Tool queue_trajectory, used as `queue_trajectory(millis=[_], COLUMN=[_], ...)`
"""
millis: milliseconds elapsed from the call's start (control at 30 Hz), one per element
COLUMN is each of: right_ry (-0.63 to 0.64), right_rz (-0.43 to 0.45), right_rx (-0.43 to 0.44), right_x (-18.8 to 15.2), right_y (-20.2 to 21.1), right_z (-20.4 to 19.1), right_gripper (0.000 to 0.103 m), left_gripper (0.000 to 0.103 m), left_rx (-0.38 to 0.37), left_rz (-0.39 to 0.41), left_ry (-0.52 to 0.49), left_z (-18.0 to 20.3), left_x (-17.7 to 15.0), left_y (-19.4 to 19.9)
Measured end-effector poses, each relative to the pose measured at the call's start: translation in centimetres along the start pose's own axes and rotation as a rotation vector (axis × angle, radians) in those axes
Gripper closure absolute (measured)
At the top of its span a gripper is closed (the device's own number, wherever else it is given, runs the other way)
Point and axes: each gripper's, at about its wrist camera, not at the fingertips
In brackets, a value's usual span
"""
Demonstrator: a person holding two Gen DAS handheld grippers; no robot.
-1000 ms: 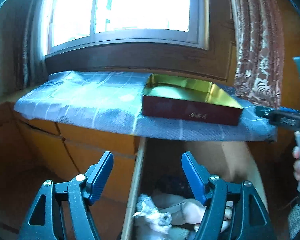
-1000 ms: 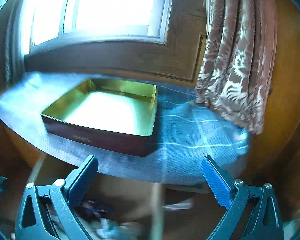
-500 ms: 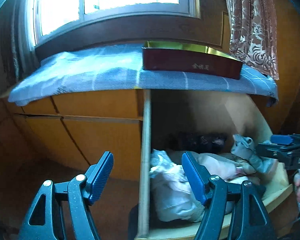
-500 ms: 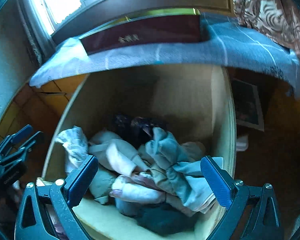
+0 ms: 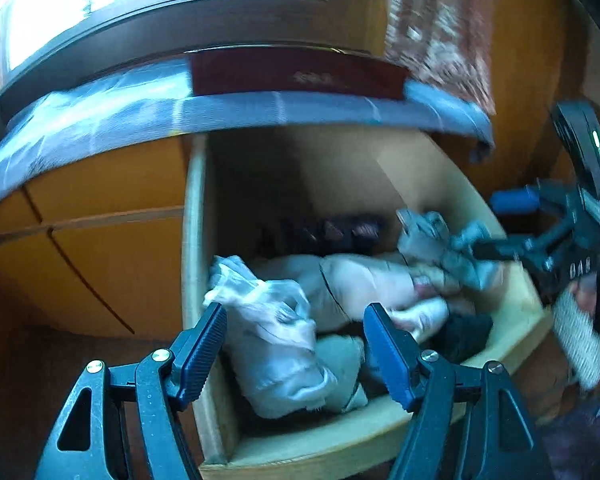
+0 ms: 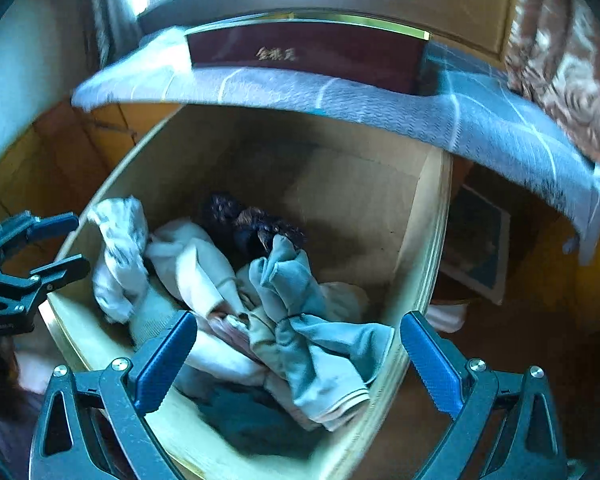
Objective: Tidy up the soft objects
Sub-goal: 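Move both tools back and aim the right tool into the drawer, then grasp the grey-blue rolled sock with the right gripper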
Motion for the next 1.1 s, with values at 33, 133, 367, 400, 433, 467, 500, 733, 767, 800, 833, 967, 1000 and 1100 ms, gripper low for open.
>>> queue_trajectory(millis=[33, 133, 367, 400, 433, 467, 500, 733, 767, 800, 833, 967, 1000, 1100], right_ry=[0.026, 0.083, 0.146, 0.157, 0.172, 0.201, 0.231, 0.436, 0.451, 0.461, 0.462, 0.443, 0.429, 0.395], right_rz=[-0.002, -0.018, -0.069, -0.081, -0.087, -0.094, -0.104, -0.226, -0.250, -0.270, -0.291, -0.330, -0.327, -0.329], right_rx=[-0.002, 0.002, 0.036, 0.056, 0.053, 0.040, 0.036, -0.023, -0.055, -0.078, -0.070, -0.050, -0.041, -0.023], right_x=[0.1, 0.8, 1.0, 0.9, 0.8, 0.8, 1.0, 2.2, 2.2, 2.2, 2.2, 1.9, 1.9, 2.0], right_y=[0.0, -0.5, -0.2, 0.0, 0.2, 0.4, 0.3, -4.2, -5.3, -6.2, -6.8, -7.9, -7.8, -8.4], right_z=[-0.3, -1.1, -1.2, -1.1, -1.0, -1.0, -1.2, -3.6, -3.7, -3.6, -3.5, -2.8, -2.5, -1.3], right_gripper=[0.002, 0.014, 0.014, 0.014, 0.014, 0.014, 0.016, 0.038, 0.048, 0.069, 0.069, 0.069, 0.069, 0.070], left_gripper=[0.031, 0.031, 0.031, 0.031, 0.031, 0.031, 0.031, 0.031, 0.031, 0.031, 0.031, 0.031, 0.031, 0.031], left_rx=[0.001, -0.054, -0.079, -0.083, -0.083, -0.072, -0.069, -0.030, -0.034, -0.033, -0.029, -0.032, -0.034, -0.038], left_rz=[0.002, 0.007, 0.051, 0.053, 0.055, 0.051, 0.046, 0.022, 0.020, 0.020, 0.020, 0.024, 0.024, 0.023], left_ry=[-0.021, -0.043, -0.031, -0.022, -0.010, 0.012, 0.025, 0.072, 0.069, 0.067, 0.064, 0.058, 0.060, 0.065], left_z=[0.4, 1.3, 0.8, 0.5, 0.1, -0.4, -0.8, -2.0, -2.0, -1.9, -1.9, -2.0, -2.0, -2.0], left_x=[-0.1, -0.6, -0.7, -0.8, -1.0, -1.2, -1.3, -2.5, -2.6, -2.6, -2.7, -2.6, -2.6, -2.5], left_y=[0.0, 0.3, 1.8, 2.0, 2.2, 2.4, 2.4, 2.7, 2.7, 2.7, 2.7, 2.8, 2.8, 2.7])
Point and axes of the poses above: each gripper's, at about its wrist camera, not at the fingertips, and y roughly against the way its jaws point, z to its right, x to its top, and after that the axes turned 2 degrees about -x, right-handed
